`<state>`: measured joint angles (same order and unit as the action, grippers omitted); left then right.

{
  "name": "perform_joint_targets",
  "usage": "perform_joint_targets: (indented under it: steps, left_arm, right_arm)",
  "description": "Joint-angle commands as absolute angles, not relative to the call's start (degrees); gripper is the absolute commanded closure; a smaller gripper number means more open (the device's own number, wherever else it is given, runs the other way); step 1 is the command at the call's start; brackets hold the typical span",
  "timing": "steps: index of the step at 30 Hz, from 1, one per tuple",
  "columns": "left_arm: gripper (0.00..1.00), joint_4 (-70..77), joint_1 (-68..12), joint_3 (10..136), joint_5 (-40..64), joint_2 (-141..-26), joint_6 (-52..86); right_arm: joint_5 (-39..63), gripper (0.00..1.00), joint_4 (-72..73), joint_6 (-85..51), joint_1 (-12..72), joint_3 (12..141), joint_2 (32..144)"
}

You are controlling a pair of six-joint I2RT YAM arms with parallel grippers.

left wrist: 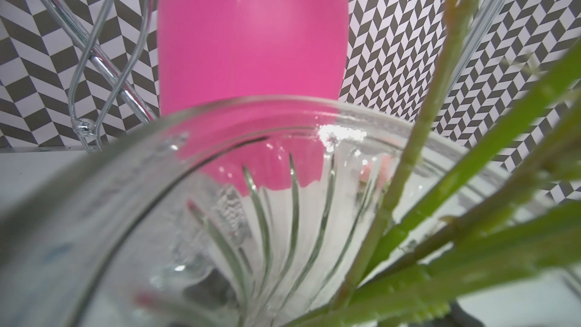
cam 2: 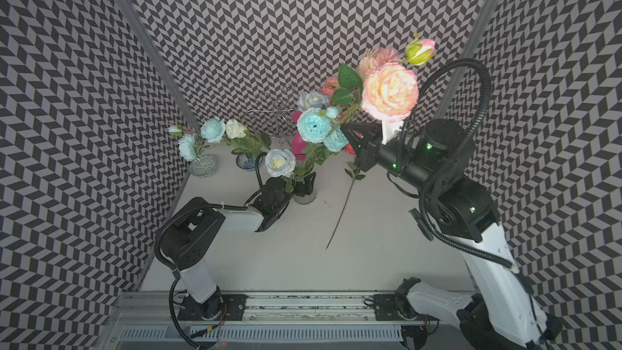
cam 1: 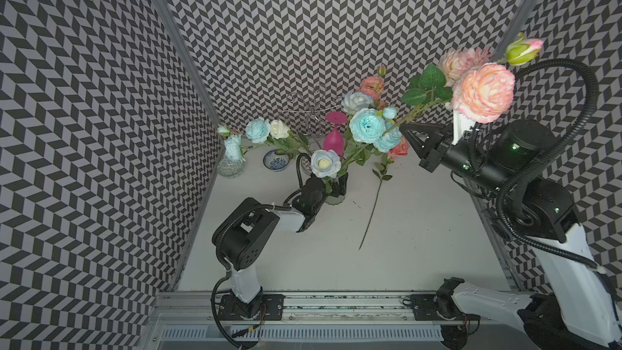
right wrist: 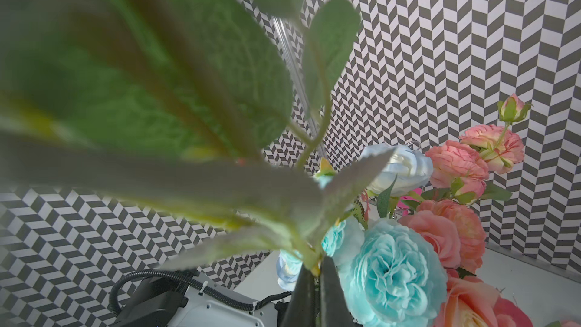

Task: Pick out pink flowers from the vase
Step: Place the flower at the center of the board.

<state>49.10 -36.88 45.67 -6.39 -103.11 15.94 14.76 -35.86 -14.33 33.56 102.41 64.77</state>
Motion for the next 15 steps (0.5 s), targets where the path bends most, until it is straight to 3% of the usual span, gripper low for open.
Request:
perform_joint_targets:
  steps: [1, 8, 15]
  left_arm:
    - [0.10, 42.0, -37.2, 45.2, -5.8, -105.5, 19.2]
    - [0.10, 42.0, -37.3, 45.2, -5.6, -105.7, 19.2]
    - [0.10, 42.0, -37.2, 45.4, -5.7, -105.9, 19.3]
  right_arm:
    - [14.7, 1.00, -35.0, -11.9, 33.3, 103.5, 63.4]
    - [9.0, 1.00, -40.3, -9.3, 33.3, 111.4, 63.5]
    - [10.2, 1.00, -44.4, -11.9, 33.4, 114.7, 63.3]
